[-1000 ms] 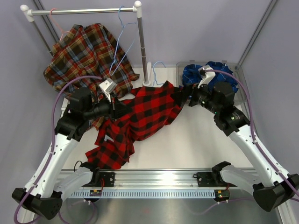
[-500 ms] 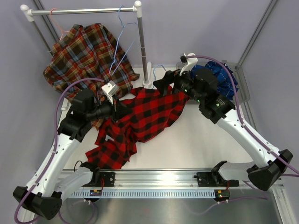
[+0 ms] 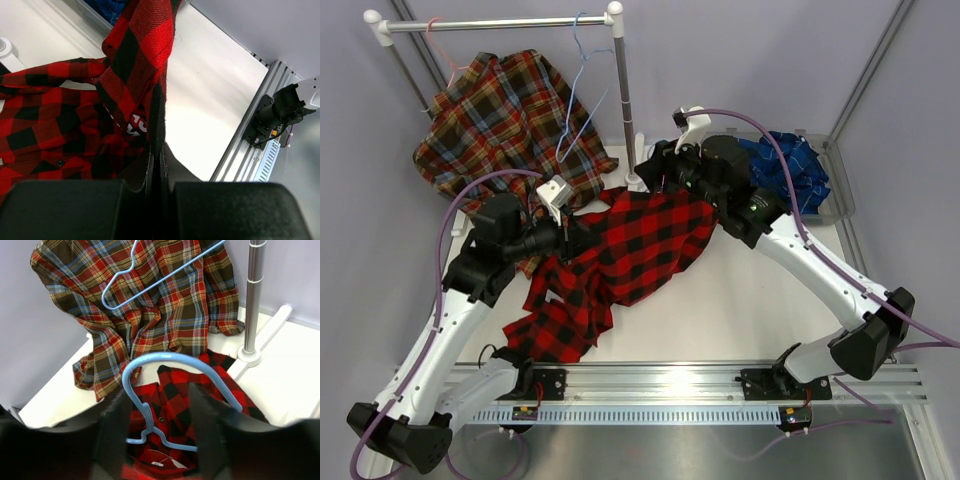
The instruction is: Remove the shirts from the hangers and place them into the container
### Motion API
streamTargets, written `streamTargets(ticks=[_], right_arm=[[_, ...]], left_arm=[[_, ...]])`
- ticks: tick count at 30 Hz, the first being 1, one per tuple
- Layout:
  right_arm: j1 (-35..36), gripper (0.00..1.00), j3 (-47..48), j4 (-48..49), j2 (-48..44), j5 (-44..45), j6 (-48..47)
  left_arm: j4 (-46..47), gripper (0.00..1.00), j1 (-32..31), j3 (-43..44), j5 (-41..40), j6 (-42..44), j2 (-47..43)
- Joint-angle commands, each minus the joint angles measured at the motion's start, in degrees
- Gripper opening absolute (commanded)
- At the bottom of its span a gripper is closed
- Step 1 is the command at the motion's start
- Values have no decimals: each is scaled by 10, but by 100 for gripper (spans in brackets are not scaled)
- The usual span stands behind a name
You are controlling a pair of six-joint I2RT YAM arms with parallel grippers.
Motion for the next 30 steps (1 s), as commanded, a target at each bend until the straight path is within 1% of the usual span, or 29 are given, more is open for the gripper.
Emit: streamTargets(ticks=[1,2,5,6,8,9,10,11,12,13,15,16,17,20,21,28,29,30], right_arm=[[14,50,32,23,-2,17,-5],[14,42,33,20,-1,18,-6],[17,27,33,14,1,18,-8],[17,15,32,12,0,17,-8],[18,2,27,10,-1,34,-13],[18,0,24,10,-4,38,-15],[18,0,18,10,-6,45,-17],[18,0,16,10,-8,50,-23],[20,0,13,10,-13,61,-26],[21,0,7,9,-16,67,-36],[27,0,0,8,-28,85,-47],[30,0,-11,13,-31,91,-59],[33,0,-17,16,-37,96,-66],[41,0,-42,29,-52,108,-82],[43,0,-49,33,-60,115,-84],[62,0,-93,75,-81,126,-117],[63,0,-95,76,-83,125,-117],[63,0,-95,76,-84,124,-117]], left_arm=[[51,0,-3,-1,1,8,-15],[51,0,-3,-1,1,8,-16],[51,0,-3,-2,-2,7,-16],[51,0,-3,-2,-3,7,-17],[51,0,-3,-2,-1,5,-14],[51,0,-3,-2,0,2,-13],[51,0,-3,-1,-1,-1,-13],[51,4,-4,-1,0,-3,-11],[51,13,-4,1,-1,-9,-9],[51,31,-6,2,-2,-10,-9],[51,46,-10,11,-15,-19,-6],[51,56,-14,17,-14,-21,-6],[51,60,-15,23,-14,-24,-2],[51,68,-24,54,-17,-41,10],[51,69,-27,61,-20,-50,22],[51,70,-87,124,-73,-66,93],[51,69,-94,139,-85,-64,102],[51,66,-106,146,-89,-61,112]])
